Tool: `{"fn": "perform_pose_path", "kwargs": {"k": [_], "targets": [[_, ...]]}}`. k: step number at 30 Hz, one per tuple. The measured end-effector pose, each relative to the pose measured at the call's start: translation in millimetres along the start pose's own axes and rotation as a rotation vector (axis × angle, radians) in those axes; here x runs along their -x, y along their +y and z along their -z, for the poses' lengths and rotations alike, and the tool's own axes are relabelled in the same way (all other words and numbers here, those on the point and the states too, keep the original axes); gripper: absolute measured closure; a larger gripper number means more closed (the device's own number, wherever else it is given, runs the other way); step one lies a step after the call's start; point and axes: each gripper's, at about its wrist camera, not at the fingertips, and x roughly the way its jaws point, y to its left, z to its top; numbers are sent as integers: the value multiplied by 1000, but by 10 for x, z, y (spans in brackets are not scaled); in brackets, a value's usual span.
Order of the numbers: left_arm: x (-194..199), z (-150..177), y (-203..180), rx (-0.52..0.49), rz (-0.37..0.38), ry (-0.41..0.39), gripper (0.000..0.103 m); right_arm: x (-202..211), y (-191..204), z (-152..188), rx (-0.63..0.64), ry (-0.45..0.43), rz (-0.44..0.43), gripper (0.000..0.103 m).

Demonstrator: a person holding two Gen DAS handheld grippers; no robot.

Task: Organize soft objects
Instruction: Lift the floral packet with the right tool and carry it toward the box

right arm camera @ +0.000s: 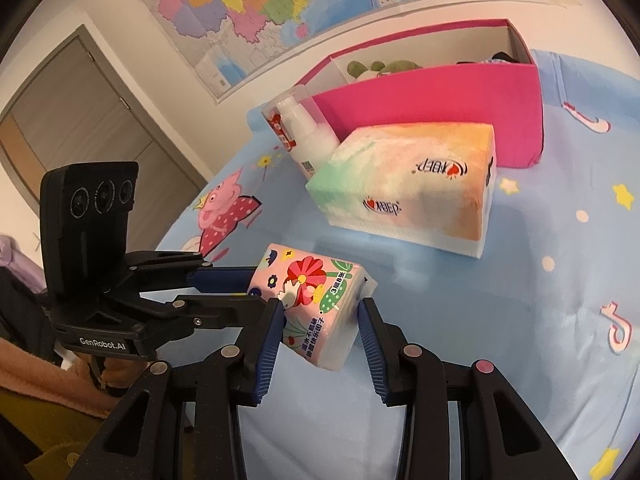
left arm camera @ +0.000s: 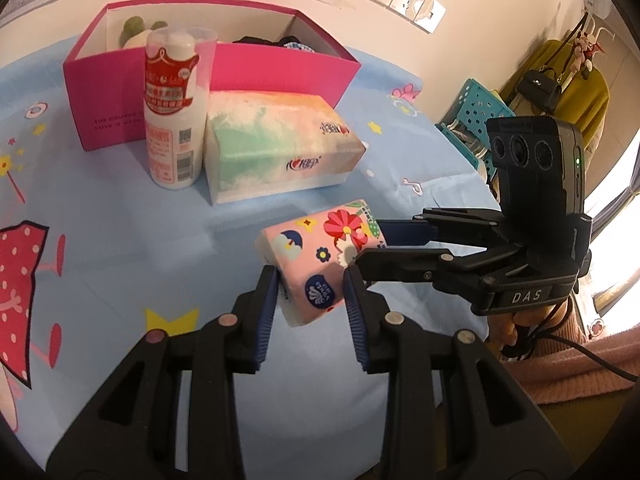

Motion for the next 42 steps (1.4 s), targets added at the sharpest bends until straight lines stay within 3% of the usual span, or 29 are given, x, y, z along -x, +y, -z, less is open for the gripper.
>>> {"fn": "perform_pose_path", "kwargs": {"k": [42], "targets": [[218,-205,-126,-51,-32,-90,68,216,102,-300,60,-98,15,64]]}}
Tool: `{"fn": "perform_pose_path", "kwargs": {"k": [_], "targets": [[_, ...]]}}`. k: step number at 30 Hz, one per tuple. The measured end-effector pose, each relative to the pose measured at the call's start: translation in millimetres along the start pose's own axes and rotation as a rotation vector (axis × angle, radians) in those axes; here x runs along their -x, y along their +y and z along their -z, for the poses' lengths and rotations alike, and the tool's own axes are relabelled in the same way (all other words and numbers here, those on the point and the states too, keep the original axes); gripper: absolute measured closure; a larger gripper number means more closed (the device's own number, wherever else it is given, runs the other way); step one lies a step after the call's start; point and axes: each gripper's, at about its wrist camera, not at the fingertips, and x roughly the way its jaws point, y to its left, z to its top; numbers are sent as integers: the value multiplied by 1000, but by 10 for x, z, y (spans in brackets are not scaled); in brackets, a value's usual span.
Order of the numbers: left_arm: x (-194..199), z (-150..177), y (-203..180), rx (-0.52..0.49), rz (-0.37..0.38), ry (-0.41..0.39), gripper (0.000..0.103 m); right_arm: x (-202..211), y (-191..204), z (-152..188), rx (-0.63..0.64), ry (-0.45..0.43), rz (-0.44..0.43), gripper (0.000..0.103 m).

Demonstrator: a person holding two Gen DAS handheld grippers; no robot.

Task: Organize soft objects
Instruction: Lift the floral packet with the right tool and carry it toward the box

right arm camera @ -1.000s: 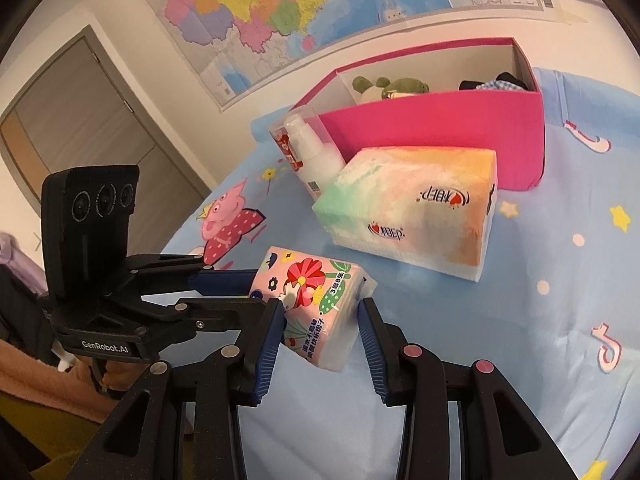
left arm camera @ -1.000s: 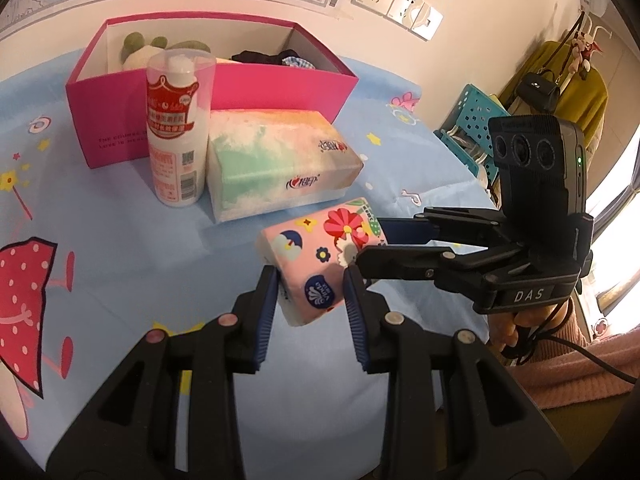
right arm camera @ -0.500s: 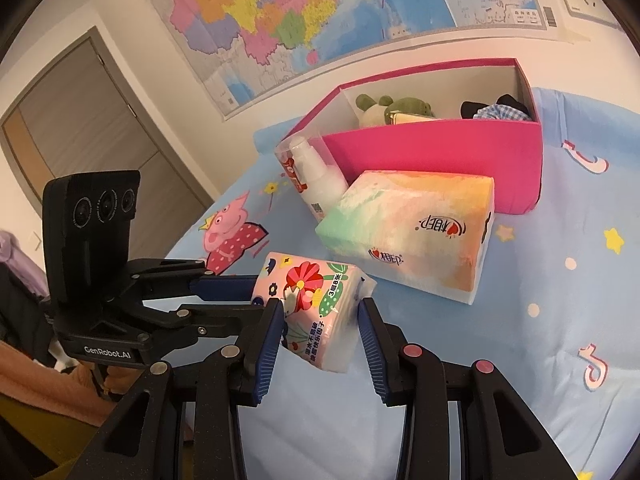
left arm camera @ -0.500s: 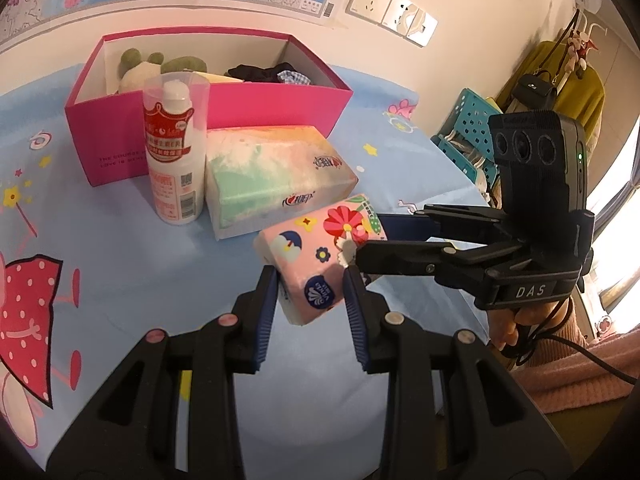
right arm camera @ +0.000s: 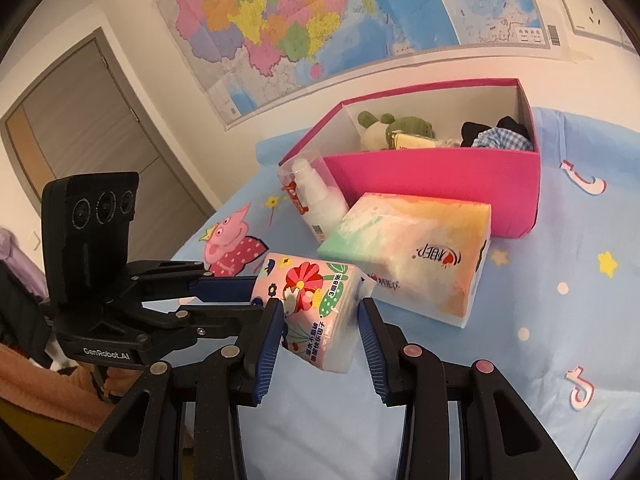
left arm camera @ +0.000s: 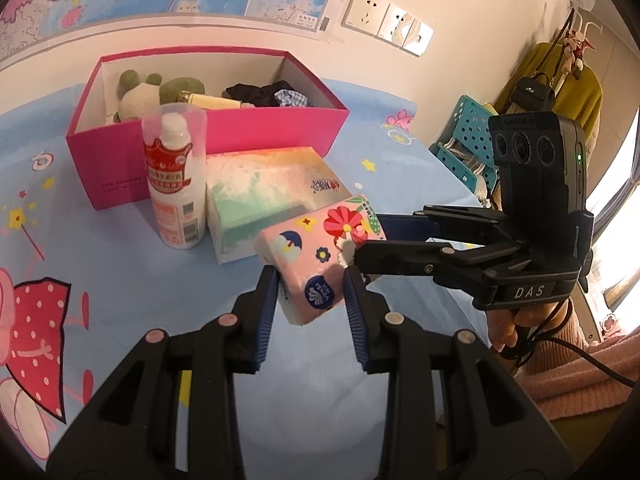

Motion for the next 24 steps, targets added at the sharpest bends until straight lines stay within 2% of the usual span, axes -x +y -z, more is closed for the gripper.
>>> {"fn": "perform_pose_path", "kwargs": {"k": [24], "targets": [[-27,-177,-18,-28,-5,-27,68,101,-37,-101,19,-35,10,64]]}}
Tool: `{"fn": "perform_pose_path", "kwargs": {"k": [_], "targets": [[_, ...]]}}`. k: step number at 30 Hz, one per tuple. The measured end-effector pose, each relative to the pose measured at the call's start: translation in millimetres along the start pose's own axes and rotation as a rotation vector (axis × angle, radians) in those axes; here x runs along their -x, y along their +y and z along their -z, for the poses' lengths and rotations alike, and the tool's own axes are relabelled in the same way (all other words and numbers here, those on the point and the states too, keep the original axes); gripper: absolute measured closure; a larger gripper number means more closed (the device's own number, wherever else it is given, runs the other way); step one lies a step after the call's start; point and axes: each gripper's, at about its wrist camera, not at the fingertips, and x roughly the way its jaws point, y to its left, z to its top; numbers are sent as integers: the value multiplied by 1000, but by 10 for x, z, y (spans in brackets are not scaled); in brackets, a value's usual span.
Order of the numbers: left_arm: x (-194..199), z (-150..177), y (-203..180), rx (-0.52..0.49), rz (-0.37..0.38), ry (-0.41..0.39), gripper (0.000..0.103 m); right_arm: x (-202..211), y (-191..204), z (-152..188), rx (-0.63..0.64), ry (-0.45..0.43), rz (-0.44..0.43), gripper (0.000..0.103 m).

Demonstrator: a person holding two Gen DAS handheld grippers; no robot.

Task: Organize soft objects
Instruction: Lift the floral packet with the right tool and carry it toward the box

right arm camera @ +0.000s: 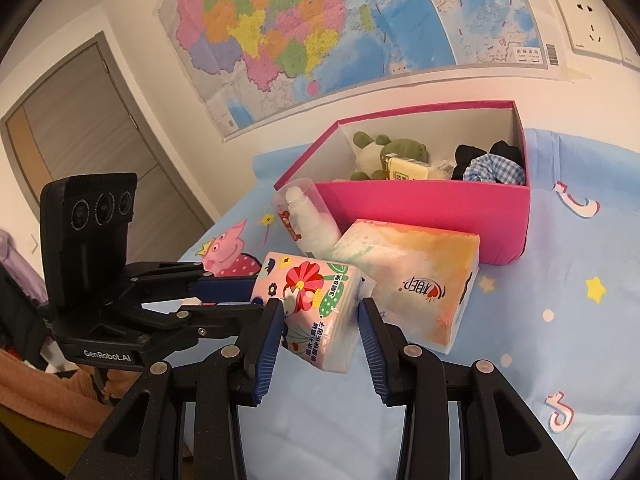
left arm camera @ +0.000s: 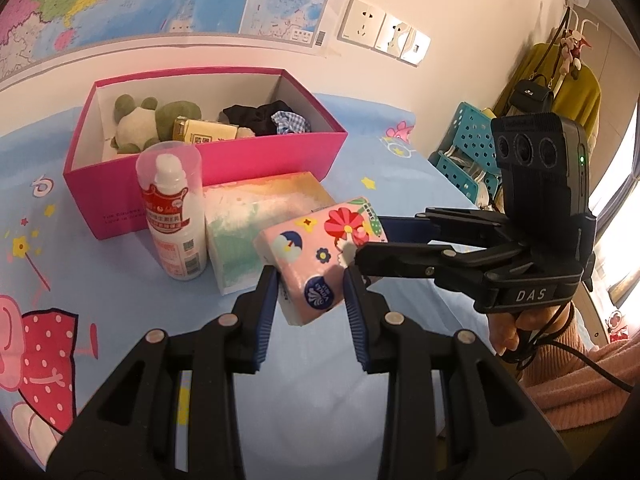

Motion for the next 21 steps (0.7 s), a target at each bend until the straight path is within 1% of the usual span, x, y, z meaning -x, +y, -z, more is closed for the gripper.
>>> {"fn": "perform_pose_path", "kwargs": {"k": [21], "targets": [[-31,-192,36,-13,-4,-25,67,46,-48,-151,13,-34,5,64]]}}
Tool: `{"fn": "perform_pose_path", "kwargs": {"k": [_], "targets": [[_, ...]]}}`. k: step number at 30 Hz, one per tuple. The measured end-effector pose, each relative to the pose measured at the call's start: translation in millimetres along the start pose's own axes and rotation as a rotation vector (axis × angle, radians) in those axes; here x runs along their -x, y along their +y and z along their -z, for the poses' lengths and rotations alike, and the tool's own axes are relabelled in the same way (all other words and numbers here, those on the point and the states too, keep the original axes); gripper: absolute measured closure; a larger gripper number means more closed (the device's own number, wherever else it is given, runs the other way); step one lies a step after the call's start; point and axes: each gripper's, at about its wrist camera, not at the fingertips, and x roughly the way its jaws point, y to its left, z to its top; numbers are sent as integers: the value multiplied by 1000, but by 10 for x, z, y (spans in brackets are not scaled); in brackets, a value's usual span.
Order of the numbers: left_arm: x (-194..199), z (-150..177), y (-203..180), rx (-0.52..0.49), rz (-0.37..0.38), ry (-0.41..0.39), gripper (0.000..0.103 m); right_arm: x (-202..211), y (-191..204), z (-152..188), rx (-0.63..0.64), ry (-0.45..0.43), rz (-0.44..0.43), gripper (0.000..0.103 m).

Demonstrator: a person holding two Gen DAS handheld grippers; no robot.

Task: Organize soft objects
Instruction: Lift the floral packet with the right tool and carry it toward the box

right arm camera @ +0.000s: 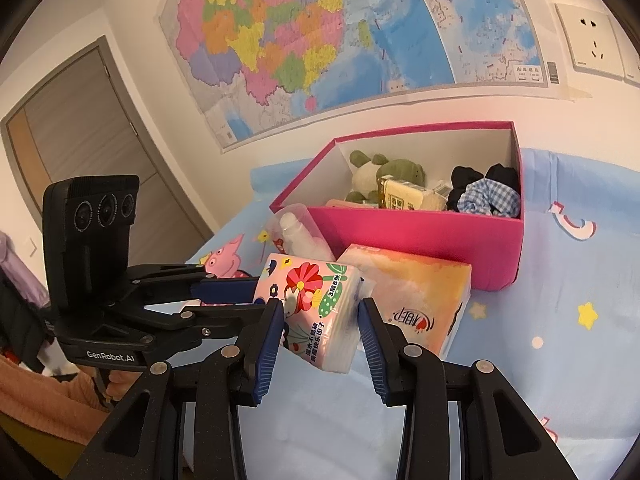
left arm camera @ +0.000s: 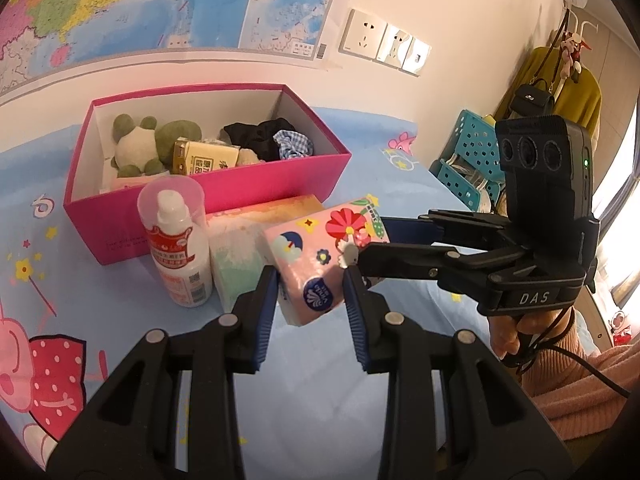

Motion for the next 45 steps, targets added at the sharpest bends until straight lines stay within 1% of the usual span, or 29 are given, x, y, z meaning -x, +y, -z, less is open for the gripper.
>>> {"fn": "perform_pose_path", "kwargs": {"k": [18,45], "targets": [[-17,-154,92,3,-4,-19,67,-20,-4,-138,12,-27,6,64],[-24,-315,132,-18,-31,-47,67,-32,-4,-280,28,-54,16,64]]}}
